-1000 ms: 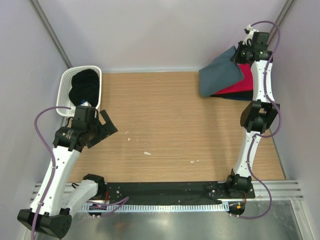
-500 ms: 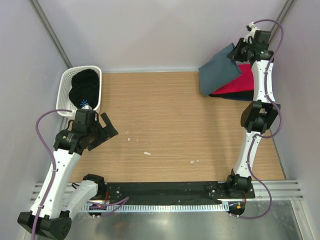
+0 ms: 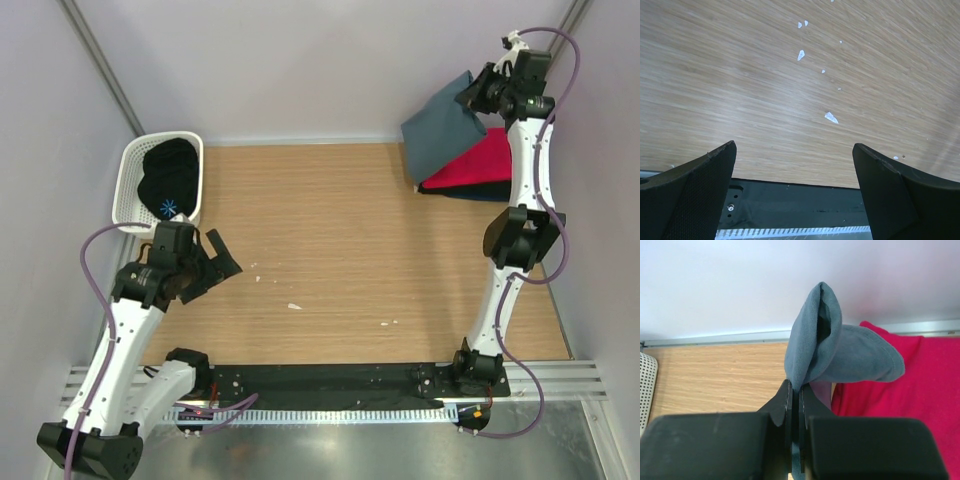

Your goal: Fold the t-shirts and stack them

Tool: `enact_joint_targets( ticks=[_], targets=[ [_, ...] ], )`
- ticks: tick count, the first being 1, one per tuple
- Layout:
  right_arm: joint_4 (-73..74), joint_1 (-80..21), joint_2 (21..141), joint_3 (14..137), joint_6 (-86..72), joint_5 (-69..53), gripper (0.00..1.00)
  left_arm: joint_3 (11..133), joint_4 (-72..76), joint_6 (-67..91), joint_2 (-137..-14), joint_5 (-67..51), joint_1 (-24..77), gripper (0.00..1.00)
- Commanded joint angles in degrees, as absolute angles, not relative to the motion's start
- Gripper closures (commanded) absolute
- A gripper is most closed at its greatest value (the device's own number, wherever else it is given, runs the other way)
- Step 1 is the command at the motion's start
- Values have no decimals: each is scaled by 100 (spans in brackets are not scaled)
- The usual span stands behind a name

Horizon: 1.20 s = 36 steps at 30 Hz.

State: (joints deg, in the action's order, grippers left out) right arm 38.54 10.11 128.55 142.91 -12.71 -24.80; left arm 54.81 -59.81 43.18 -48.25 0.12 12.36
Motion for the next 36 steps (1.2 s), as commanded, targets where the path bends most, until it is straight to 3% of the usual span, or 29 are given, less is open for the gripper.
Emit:
enact_joint_targets(
  ticks=[1,16,31,33,36],
  targets=[
    [3155,976,12313,14519,-1477,-2549,99,5493,-5739,4333,-4781,-185,1230,0],
    [3524,1019,12498,14528,-783,-2118,99,5441,-5616,4430,-4983,-246,1222,0],
    [3858,1529,13403,14493,123,-1187,98,5581,-5563,4553,-5449,-237,1230,0],
    [3841,1556,13535,14476,219,-1082,95,5625,-5572,4553,-5537,-229,1230,0],
    [3771,1600,13658,14432,369,-616,77,5625,-5528,4579,-5625,-255,1222,0]
  ],
)
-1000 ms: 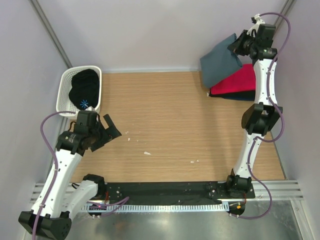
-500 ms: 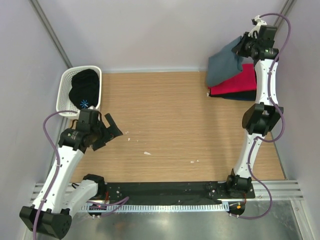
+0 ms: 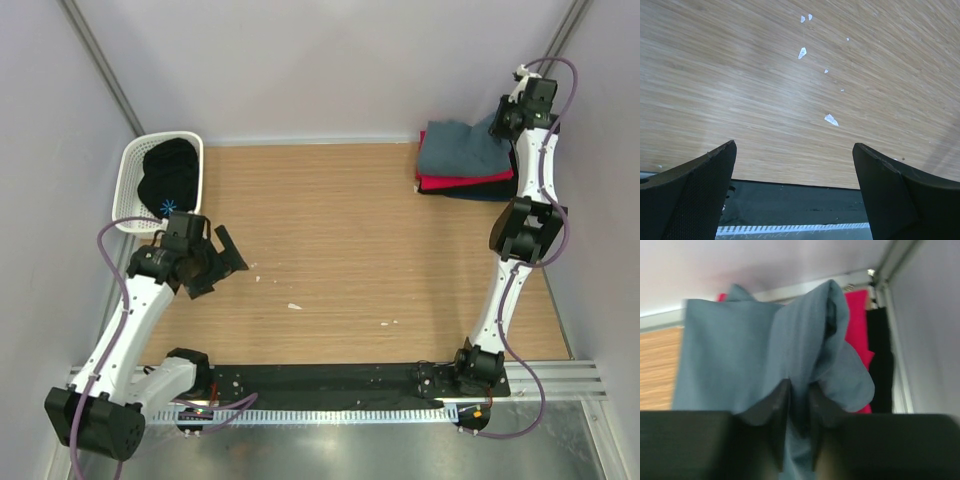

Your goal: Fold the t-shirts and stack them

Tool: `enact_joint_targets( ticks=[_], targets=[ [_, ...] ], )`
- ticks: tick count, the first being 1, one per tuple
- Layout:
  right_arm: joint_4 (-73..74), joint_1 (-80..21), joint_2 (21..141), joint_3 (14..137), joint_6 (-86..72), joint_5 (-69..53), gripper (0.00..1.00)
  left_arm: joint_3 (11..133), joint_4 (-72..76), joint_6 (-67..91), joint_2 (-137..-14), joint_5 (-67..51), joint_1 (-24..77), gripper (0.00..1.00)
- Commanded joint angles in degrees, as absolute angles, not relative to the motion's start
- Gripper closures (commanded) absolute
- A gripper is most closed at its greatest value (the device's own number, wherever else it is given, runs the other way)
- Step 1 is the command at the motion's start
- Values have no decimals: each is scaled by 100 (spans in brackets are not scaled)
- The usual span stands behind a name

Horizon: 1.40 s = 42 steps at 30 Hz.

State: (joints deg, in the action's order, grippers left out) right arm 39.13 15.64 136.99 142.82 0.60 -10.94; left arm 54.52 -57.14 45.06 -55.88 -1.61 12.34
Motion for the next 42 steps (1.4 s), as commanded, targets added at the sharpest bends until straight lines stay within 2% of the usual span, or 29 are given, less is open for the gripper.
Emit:
enact_joint_targets(
  ticks=[1,2,3,4,7,13,18,19,21,23,24,25,26,30,37,42],
  targets=[
    [3736,1608,13676,14432,369,-241,69,5634,-5502,4579,-5642,-272,1222,0],
    [3727,1617,13702,14440,378,-116,67,5625,-5485,4579,-5677,-325,1230,0],
    [3727,1617,13685,14467,361,-27,61,5642,-5484,4579,-5721,-360,1222,0],
    [3718,1617,13658,14475,317,209,37,5651,-5476,4570,-5748,-378,1230,0],
    [3902,1600,13395,14563,211,396,1,5678,-5415,4492,-5783,-518,1230,0],
    [4271,1266,12150,14397,395,1054,0,5792,-5300,4263,-5678,-580,1222,0],
    [3657,949,11093,13292,563,1487,0,5731,-5203,4175,-5529,-659,1222,0],
    [3534,958,10926,13141,493,1355,3,5722,-5168,4157,-5476,-685,1230,0],
    [3132,949,10881,12738,326,1205,20,5695,-5150,4131,-5449,-703,1230,0],
    [2780,949,11046,12578,220,1204,47,5695,-5150,4122,-5414,-703,1222,0],
    [2664,958,11144,12490,124,1343,65,5695,-5142,4122,-5405,-703,1230,0],
    [2559,958,11275,12481,80,1545,89,5704,-5150,4122,-5388,-703,1230,0],
    [2410,949,11581,12533,114,1660,97,5713,-5168,4139,-5379,-677,1222,0],
    [2373,958,12495,12936,272,2100,98,5827,-5212,4166,-5431,-624,1222,0],
    [2144,1019,13560,12929,369,3084,99,5915,-5361,4350,-5414,-369,1222,0],
    [2101,1239,13781,12762,290,2998,99,5915,-5388,4430,-5361,-308,1230,0]
  ],
)
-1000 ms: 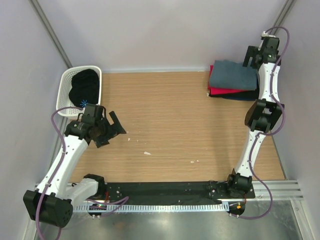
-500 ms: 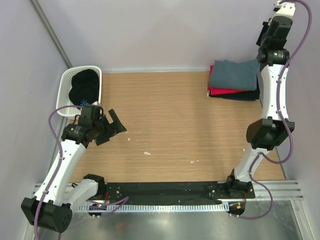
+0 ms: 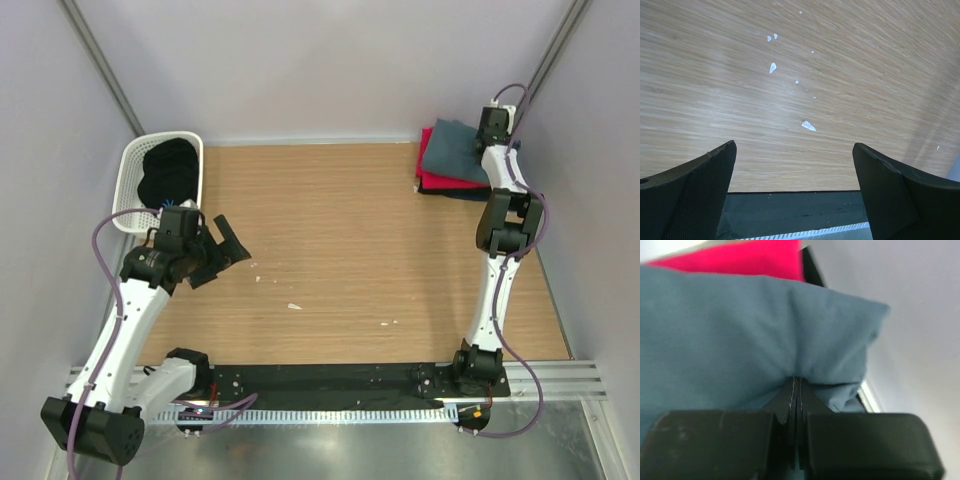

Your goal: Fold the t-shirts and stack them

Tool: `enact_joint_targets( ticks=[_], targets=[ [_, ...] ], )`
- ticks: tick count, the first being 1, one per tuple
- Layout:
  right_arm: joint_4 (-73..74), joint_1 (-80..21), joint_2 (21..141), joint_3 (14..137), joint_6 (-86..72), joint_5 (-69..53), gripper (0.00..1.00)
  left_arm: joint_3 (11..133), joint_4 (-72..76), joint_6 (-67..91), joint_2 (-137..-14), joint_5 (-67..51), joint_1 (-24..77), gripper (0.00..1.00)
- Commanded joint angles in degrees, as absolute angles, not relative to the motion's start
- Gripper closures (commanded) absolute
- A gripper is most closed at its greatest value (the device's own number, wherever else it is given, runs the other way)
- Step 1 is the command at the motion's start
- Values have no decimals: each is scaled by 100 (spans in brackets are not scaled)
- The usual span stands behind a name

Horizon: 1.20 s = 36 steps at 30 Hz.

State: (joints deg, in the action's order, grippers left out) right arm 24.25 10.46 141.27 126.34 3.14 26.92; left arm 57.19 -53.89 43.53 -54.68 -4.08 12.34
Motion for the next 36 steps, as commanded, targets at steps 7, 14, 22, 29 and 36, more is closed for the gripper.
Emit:
enact_joint_targets(
  ticks=[7,14,22,29,36],
  targets=[
    [2575,1406,13571,13078,18,2051,85,5976,-5370,4386,-5344,-325,1230,0],
    [3418,1310,11948,13606,-307,792,43,6644,-5379,3842,-5449,-44,1222,0],
    [2831,1204,7926,10023,-1299,-474,0,7049,-4658,3481,-5248,-97,1222,0],
    [2364,1195,5068,6318,-2328,-896,0,6804,-4703,3444,-4529,220,1213,0],
    [3638,1204,2957,4054,-3047,-520,0,5249,-4825,4033,-3342,157,1213,0]
  ],
)
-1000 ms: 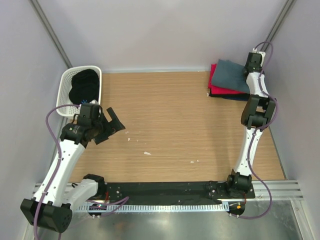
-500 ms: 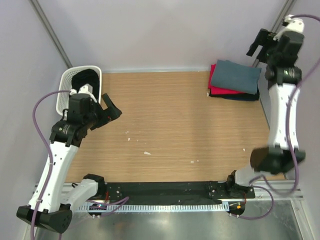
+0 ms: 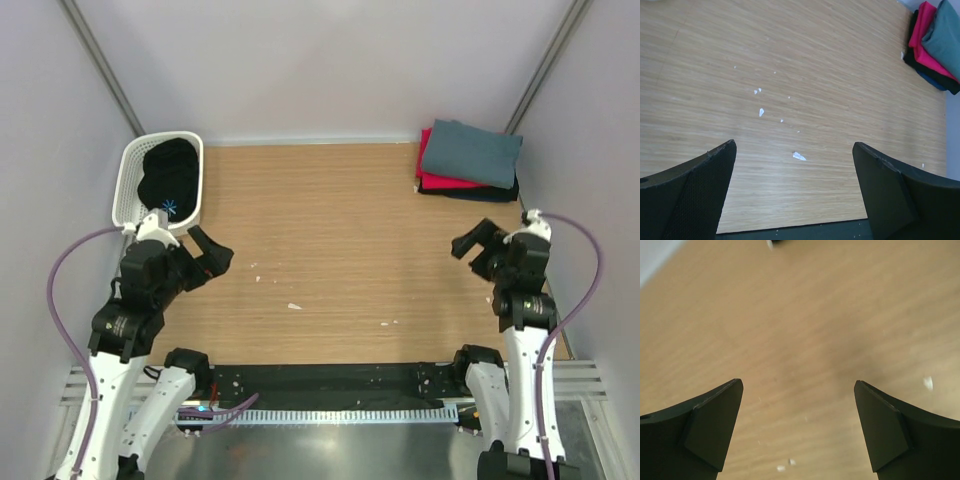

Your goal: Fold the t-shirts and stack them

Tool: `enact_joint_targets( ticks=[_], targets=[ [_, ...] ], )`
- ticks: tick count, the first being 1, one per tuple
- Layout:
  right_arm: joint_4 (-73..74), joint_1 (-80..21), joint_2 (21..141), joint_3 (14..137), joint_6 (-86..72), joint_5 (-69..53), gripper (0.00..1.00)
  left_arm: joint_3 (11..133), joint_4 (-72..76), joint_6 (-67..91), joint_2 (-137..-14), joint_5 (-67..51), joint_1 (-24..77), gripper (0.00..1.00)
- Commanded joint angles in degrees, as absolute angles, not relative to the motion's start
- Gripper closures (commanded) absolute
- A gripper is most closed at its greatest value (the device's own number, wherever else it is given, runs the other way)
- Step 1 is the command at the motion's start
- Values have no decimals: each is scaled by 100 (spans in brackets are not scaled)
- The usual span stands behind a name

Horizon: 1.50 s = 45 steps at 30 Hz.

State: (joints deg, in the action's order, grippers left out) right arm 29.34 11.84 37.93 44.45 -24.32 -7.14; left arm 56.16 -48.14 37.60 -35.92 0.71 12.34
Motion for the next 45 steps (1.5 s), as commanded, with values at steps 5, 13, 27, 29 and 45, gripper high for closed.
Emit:
enact_joint_targets(
  ticks=[5,13,27,29,45],
  targets=[
    [3438,1204,2189,3210,-3840,-728,0,4764,-5062,4210,-2910,307,1204,0],
    [3287,1195,2250,2971,-3780,-510,0,4702,-5221,4236,-2821,624,1213,0],
    [2830,1204,2557,3164,-3665,-747,0,4544,-5010,4298,-2971,396,1213,0],
    [2848,1195,2593,3243,-3621,-686,0,4544,-5001,4298,-2979,387,1213,0],
    [2953,1195,2786,3410,-3270,-598,0,4544,-4992,4271,-3085,351,1204,0]
  ],
)
